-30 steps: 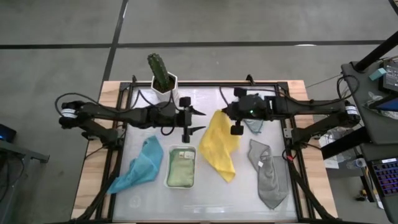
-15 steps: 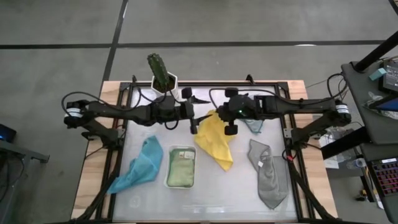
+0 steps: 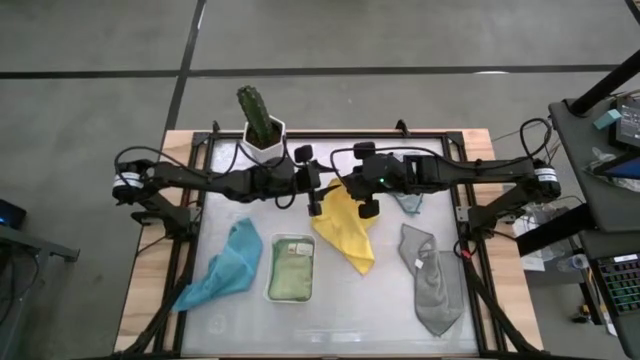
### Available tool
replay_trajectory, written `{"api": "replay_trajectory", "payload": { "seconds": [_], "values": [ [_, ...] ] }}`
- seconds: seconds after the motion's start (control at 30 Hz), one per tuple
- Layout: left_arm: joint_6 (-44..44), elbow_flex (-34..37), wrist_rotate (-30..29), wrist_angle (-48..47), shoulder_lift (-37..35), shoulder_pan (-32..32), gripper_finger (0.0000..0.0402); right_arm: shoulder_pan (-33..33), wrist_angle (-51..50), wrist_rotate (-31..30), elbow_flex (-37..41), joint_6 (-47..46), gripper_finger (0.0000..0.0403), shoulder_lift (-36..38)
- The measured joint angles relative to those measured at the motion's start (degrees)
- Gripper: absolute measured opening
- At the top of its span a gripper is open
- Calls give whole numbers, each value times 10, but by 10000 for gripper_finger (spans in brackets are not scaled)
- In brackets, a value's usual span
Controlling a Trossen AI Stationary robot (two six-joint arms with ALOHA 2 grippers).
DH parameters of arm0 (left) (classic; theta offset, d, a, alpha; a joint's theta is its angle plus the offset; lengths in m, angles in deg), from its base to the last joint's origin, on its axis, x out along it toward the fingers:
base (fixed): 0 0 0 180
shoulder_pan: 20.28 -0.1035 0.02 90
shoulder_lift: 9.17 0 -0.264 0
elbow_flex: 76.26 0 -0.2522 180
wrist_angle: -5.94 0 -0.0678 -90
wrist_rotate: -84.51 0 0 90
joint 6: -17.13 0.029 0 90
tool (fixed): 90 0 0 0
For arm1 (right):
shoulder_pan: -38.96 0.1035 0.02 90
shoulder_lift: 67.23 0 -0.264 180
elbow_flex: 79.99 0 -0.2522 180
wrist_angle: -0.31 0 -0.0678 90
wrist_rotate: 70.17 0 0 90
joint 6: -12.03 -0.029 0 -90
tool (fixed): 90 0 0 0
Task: Fold microfiber towels
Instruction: Fold the yellow microfiber towel
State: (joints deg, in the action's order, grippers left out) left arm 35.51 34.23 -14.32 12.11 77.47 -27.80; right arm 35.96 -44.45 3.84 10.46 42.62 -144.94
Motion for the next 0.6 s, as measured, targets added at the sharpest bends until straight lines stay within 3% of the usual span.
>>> {"api": "replay_trajectory", "payload": {
  "seconds": [0.2,0.4,0.6],
  "values": [
    [0,10,-2,0,-4,0,17,-3,4,38,0,-56,22,0],
    [2,31,-2,0,-7,1,2,-4,-4,63,1,-96,90,23],
    [1,63,1,0,-28,1,1,-16,-4,148,21,-145,162,58]
  ]
}}
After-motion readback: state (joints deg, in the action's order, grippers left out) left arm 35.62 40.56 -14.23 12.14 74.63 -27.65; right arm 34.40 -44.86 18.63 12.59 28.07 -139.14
